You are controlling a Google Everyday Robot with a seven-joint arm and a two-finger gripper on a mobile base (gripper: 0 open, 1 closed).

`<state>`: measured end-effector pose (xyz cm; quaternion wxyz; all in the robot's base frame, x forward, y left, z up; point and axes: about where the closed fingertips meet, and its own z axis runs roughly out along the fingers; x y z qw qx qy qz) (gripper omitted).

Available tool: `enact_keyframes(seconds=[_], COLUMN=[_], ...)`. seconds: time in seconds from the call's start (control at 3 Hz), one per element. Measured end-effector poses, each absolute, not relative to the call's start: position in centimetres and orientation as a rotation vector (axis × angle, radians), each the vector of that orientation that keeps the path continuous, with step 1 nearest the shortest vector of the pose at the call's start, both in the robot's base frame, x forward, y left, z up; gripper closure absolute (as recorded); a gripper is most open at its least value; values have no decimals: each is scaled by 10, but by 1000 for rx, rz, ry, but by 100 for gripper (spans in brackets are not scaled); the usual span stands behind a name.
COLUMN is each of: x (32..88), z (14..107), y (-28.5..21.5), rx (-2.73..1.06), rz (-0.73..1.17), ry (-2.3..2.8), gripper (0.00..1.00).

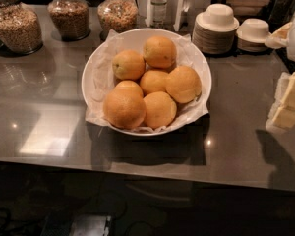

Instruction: Pick orange from white bowl

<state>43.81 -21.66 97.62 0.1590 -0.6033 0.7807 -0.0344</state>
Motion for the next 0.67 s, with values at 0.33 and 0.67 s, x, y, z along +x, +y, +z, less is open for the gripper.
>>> enact_keyframes(seconds=[0.33,0.67], x=[438,438], z=[976,978], y=[-217,-214], rx=[-1725,-1739], rz=[-99,-102], ry=[2231,2217], gripper=[0,0])
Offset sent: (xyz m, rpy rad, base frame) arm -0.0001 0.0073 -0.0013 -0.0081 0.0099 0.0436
